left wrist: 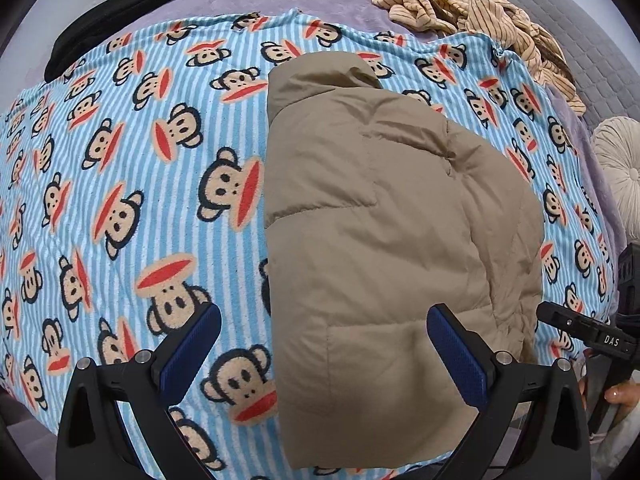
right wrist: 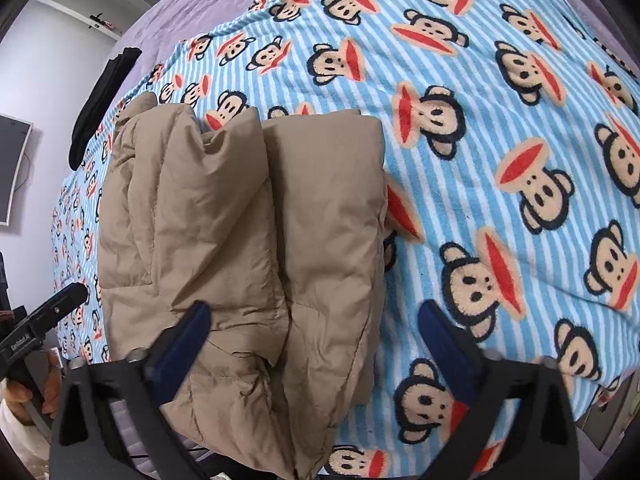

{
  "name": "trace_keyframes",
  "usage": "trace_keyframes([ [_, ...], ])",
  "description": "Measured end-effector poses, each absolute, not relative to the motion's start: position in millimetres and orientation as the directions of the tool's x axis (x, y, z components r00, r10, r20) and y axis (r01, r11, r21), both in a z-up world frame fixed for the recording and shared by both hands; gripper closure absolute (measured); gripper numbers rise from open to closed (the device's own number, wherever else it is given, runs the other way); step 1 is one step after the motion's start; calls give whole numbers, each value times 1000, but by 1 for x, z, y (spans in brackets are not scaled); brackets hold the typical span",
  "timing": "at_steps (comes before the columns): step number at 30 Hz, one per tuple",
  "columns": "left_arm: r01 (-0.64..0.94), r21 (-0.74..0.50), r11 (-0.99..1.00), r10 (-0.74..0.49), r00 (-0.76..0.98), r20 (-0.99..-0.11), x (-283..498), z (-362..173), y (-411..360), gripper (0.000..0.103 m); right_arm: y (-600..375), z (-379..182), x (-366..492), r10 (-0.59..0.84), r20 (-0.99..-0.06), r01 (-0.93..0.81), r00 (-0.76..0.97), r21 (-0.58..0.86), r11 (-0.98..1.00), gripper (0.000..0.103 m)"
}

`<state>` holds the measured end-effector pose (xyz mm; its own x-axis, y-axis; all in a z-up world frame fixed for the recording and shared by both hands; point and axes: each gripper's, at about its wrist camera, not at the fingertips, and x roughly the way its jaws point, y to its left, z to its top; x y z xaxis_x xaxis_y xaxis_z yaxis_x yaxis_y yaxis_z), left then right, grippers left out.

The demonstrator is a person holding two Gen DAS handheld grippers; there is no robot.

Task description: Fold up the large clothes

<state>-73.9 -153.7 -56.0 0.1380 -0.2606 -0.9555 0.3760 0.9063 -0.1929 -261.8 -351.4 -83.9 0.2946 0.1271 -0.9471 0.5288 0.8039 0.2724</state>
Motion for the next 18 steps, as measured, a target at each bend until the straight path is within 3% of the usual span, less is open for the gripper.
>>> trace_keyframes([
  [11,323,-317,892,-347,38,-937,-55,-85,-152,0,-385,-141,-239,329,-903,520,275,428,739,0],
  [16,321,-407,855,-424,-19,-905,-42,-95,-149,0,-381,-137,-224,442,-825,441,353,563,699,0],
  [18,331,-431,839,-443,-43,-895,-36,-103,-150,0,-374,-137,-213,444,-834,401,327,548,734,0],
])
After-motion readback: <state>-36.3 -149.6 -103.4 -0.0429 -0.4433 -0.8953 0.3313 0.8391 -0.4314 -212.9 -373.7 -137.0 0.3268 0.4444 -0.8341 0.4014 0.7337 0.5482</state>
